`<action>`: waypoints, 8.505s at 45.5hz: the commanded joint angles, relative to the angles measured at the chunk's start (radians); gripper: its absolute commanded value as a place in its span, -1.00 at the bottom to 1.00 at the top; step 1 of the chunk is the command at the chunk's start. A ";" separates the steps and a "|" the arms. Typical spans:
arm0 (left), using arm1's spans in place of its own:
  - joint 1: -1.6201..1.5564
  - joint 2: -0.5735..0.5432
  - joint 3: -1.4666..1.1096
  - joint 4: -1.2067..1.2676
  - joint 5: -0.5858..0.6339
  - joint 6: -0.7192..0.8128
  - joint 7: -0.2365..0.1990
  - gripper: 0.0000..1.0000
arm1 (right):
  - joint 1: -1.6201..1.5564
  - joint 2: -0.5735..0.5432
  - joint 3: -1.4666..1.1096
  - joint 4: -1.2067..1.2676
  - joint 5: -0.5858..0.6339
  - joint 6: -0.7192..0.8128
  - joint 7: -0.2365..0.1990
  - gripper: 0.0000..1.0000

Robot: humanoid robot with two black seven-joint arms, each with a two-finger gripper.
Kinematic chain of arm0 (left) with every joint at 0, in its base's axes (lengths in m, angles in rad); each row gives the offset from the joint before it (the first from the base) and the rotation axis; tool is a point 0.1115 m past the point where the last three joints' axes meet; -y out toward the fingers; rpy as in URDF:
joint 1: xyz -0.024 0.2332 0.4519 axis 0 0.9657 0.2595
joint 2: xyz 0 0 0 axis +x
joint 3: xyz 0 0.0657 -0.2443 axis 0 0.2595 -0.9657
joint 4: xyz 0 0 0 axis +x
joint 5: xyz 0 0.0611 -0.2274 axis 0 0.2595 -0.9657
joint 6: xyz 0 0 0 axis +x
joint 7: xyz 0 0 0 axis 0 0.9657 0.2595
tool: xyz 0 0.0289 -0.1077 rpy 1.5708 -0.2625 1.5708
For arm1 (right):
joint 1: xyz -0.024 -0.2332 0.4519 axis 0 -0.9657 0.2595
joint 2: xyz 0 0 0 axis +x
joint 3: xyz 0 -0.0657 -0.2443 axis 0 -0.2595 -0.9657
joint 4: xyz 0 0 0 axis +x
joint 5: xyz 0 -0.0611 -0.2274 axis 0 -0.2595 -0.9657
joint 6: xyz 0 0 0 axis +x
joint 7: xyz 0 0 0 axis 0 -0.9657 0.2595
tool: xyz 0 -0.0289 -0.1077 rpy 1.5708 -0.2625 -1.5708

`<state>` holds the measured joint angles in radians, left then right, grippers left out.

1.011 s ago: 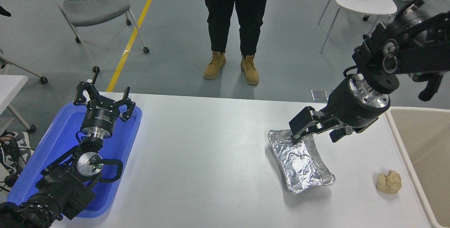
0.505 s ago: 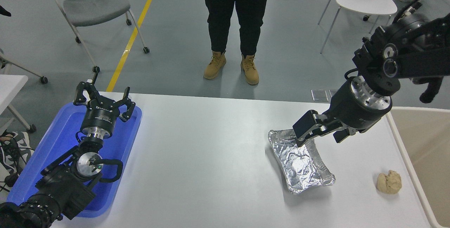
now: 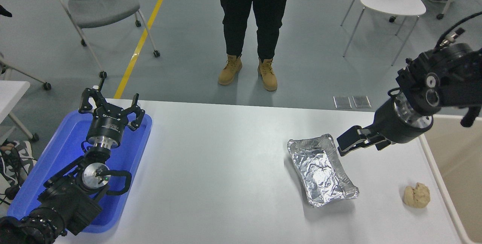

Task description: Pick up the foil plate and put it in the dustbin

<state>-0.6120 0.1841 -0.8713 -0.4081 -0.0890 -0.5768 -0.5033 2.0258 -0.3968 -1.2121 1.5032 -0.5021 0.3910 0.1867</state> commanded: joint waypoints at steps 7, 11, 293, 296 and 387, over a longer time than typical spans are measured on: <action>-0.002 0.000 0.000 0.000 0.000 0.000 0.000 1.00 | -0.268 -0.022 0.080 -0.173 -0.102 -0.159 0.000 1.00; -0.002 0.000 0.000 0.000 0.000 0.000 0.000 1.00 | -0.360 0.018 0.108 -0.257 -0.104 -0.182 0.000 1.00; 0.000 0.002 0.000 -0.001 0.000 0.000 0.000 1.00 | -1.397 -0.224 0.537 -1.468 0.244 -0.199 0.033 -1.00; 0.000 0.002 0.000 -0.001 0.000 0.000 0.000 1.00 | -1.400 -0.224 0.537 -1.468 0.246 -0.202 0.034 -1.00; -0.002 0.000 0.000 -0.001 0.000 0.000 0.000 1.00 | -0.164 -0.085 0.125 -0.233 0.042 -0.003 0.040 1.00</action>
<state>-0.6136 0.1841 -0.8713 -0.4095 -0.0889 -0.5765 -0.5029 1.7189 -0.5575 -1.0023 1.0601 -0.4545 0.3981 0.2286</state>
